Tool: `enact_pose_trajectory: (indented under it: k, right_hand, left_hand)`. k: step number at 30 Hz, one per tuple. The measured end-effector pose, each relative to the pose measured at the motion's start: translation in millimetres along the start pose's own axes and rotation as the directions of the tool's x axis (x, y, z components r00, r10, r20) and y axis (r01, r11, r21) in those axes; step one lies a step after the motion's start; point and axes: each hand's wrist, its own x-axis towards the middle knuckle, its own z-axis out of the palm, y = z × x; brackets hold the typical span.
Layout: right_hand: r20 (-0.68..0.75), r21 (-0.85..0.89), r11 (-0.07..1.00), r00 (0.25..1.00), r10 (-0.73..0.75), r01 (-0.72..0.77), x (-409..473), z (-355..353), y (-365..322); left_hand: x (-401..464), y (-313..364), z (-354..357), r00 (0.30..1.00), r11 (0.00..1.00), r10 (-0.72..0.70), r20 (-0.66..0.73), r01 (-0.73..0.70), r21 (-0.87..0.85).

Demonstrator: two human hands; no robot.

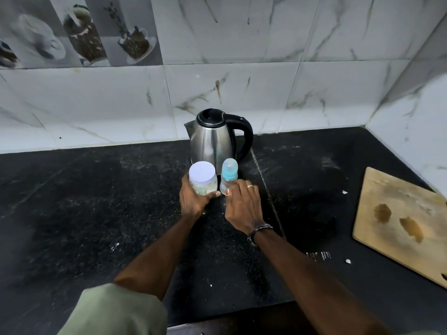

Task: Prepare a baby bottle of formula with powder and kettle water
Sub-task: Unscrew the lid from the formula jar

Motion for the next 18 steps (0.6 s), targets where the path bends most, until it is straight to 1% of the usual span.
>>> enact_pose_trajectory:
  k: [4,7,10,13,15,18]
  right_hand:
    - [0.011,0.052,0.998,1.0,0.02,-0.02,-2,1,4]
    - [0.006,0.102,0.993,0.998,0.065,-0.066,0,2,5]
    - [0.019,0.255,0.958,0.991,0.132,-0.132,3,-2,0]
    - [0.078,0.425,0.883,0.98,0.185,-0.2,8,-14,-10]
    - [0.102,0.467,0.862,0.98,0.171,-0.199,10,-26,-20]
    - [0.163,0.463,0.868,0.98,0.116,-0.18,8,-48,-33]
  left_hand:
    - [-1,-2,1,0.998,0.999,0.042,-0.047,-0.042,0.003]
    - [-10,-2,-4,0.994,0.997,0.074,-0.076,-0.074,-0.004]
    - [-31,0,-13,0.988,0.991,0.131,-0.076,-0.134,-0.028]
    - [-58,3,-23,0.984,0.984,0.172,-0.045,-0.173,-0.03]
    - [-78,6,-30,0.985,0.985,0.17,-0.032,-0.171,-0.037]
    - [-105,12,-37,0.982,0.982,0.183,-0.051,-0.185,-0.04]
